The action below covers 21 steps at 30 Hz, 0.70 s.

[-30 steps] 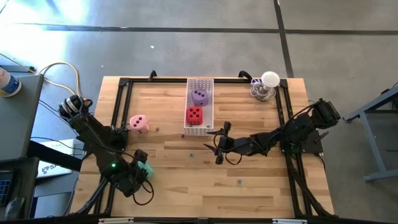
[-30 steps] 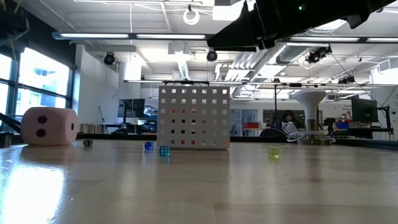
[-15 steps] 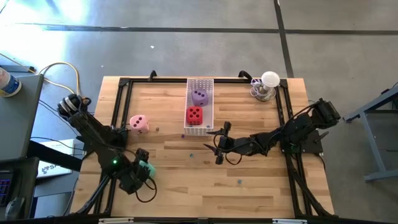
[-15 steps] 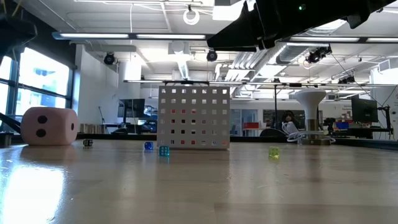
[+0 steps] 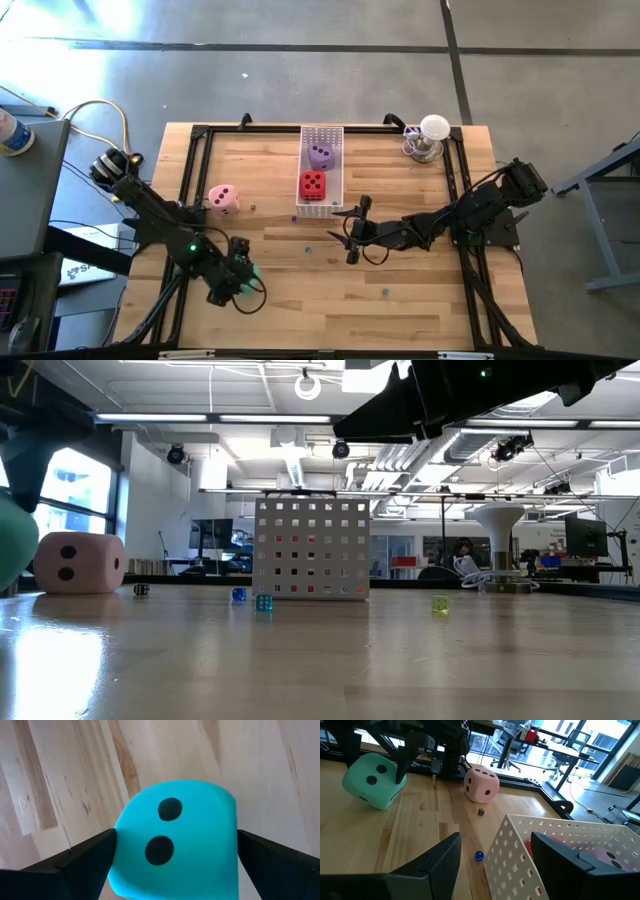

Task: Pick & Place Dice
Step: Put the large green die into the bin

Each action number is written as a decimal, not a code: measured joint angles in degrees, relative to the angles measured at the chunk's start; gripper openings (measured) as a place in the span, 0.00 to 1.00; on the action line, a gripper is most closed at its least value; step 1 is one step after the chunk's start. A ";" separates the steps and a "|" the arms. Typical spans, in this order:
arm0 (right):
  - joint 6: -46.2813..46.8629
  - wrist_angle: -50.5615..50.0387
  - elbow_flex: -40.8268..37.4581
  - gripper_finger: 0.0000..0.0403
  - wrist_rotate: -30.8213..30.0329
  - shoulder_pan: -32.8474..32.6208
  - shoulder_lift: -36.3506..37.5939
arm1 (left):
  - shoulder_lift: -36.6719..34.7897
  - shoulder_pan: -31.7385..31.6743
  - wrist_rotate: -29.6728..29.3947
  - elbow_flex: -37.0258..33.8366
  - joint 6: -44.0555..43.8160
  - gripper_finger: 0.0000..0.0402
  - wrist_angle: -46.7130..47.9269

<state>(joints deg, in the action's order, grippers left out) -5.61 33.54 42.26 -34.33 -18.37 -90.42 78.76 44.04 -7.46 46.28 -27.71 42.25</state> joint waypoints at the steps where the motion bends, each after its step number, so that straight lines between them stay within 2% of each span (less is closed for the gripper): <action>1: 0.00 0.02 0.00 0.57 0.00 -0.01 -0.01 | 0.00 -0.29 0.16 -0.26 -0.01 0.97 -0.57; 17: 0.00 0.02 0.00 0.57 0.00 0.00 0.00 | -0.08 -1.77 1.11 -5.23 0.43 0.97 -8.23; 21: 0.00 0.02 0.00 0.57 0.02 0.00 0.01 | -0.09 -3.00 0.90 -7.02 -3.56 0.95 -12.66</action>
<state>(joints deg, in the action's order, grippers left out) -5.61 33.56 42.26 -34.31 -18.37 -90.41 78.67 41.04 -6.56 39.26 -31.27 29.59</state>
